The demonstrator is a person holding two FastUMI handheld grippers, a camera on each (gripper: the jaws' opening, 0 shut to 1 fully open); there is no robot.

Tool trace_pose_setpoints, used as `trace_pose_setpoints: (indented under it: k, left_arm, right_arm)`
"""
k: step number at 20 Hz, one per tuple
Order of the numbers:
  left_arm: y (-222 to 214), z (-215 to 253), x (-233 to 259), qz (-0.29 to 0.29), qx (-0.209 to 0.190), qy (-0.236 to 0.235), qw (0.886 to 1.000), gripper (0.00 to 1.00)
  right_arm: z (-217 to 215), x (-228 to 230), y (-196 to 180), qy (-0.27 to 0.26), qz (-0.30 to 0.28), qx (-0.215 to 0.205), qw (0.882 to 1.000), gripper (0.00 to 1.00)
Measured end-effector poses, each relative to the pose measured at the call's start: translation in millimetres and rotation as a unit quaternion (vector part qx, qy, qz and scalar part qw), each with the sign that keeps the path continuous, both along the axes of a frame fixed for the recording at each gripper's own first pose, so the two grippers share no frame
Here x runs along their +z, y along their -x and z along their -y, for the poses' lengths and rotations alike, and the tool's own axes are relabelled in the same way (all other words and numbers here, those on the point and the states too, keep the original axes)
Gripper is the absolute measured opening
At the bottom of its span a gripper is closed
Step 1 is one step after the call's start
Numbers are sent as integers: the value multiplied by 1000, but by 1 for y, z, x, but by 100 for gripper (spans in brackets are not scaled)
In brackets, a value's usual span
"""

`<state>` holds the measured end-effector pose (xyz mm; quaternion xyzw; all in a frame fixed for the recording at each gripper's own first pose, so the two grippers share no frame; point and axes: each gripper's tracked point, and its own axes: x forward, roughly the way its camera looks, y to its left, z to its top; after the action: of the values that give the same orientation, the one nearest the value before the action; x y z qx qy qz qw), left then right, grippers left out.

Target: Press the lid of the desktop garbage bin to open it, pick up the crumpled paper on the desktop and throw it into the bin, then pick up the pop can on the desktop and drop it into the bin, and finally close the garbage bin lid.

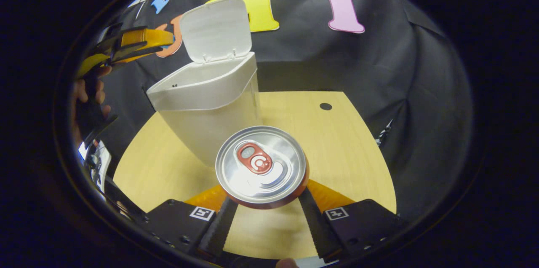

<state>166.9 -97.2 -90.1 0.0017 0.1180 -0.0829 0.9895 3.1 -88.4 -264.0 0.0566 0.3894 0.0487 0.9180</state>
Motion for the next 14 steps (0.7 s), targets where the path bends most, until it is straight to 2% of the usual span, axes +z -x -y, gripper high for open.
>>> trace_pose_setpoints:
  k: [3, 4, 6, 7, 8, 14]
  left_arm:
    - [-5, 2, -8, -12, 0, -3, 1000, 47]
    - [-3, 2, -11, -17, -2, -4, 1000, 55]
    - [-4, -2, -10, -17, 5, -6, 1000, 80]
    - [-4, -1, -9, -15, 5, -6, 1000, 95]
    - [-4, -3, -7, -12, 5, -9, 1000, 98]
    - [10, -8, 5, 3, 2, -6, 1000, 98]
  right_arm:
    - [3, 1, -3, 1, 1, 0, 1000, 80]
    - [4, 0, -3, 1, 0, -1, 1000, 80]
    - [4, 2, -5, 2, 2, 1, 1000, 79]
    - [4, 3, -6, 4, 5, 3, 1000, 80]
    - [4, 5, -7, 7, 8, 5, 1000, 80]
    - [-2, 18, -7, 10, 19, 19, 1000, 80]
